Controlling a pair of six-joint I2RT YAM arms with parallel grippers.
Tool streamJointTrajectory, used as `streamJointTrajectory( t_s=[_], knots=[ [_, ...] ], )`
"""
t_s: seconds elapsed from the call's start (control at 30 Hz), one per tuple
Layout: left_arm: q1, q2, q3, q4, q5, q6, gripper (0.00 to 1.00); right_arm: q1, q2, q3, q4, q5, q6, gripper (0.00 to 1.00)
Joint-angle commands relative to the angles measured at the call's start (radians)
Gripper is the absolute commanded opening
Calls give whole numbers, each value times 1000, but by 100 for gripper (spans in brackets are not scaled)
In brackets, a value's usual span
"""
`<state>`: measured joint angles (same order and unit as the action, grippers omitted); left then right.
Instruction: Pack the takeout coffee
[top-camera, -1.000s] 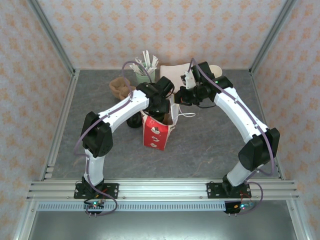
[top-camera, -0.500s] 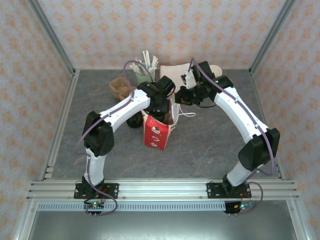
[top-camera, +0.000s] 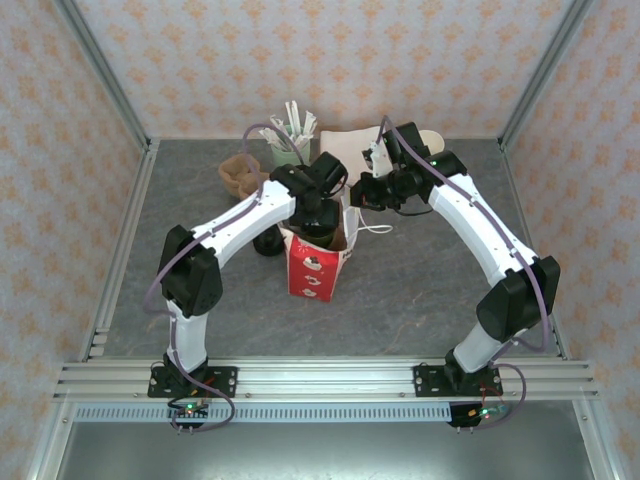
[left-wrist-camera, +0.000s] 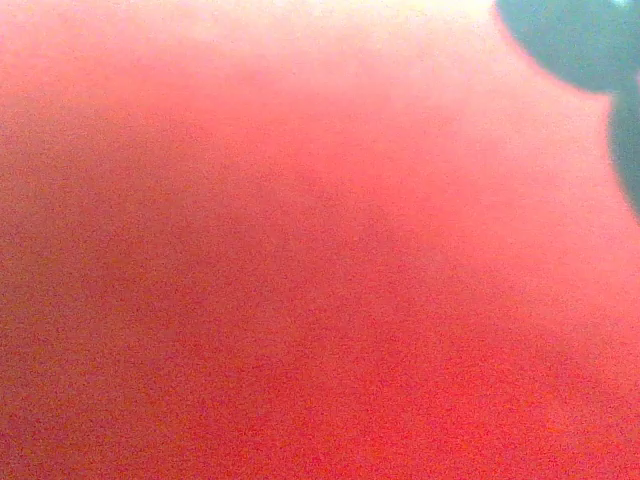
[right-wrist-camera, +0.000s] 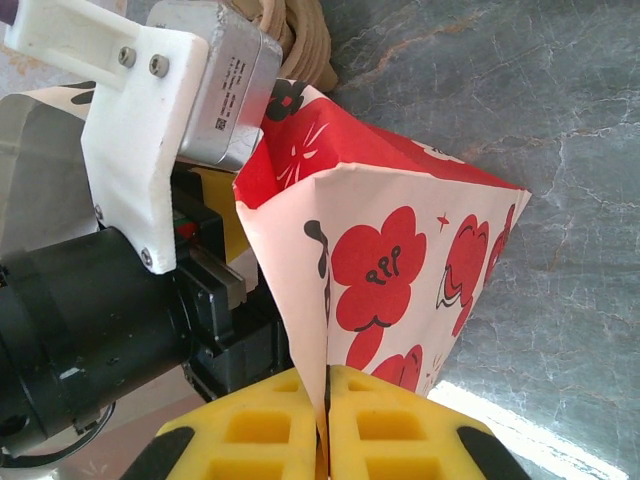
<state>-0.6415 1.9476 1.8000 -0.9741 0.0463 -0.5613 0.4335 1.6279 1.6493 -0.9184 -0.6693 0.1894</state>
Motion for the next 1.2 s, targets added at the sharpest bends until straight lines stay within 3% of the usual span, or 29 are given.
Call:
streamJointTrajectory(
  t_s=[0.0, 0.3, 0.73, 1.17],
  knots=[
    [-2, -69, -4, 0, 33, -28, 51, 6, -8, 13, -5, 20, -10, 10],
    [-1, -118, -14, 24, 23, -43, 50, 9, -58, -48, 19, 10, -84, 10],
    [-10, -205, -59, 50, 23, -1, 50, 13, -214, -160, 201, 33, -190, 5],
    [1, -178, -60, 119, -9, 9, 51, 23, -197, -168, 193, 43, -178, 3]
  ],
)
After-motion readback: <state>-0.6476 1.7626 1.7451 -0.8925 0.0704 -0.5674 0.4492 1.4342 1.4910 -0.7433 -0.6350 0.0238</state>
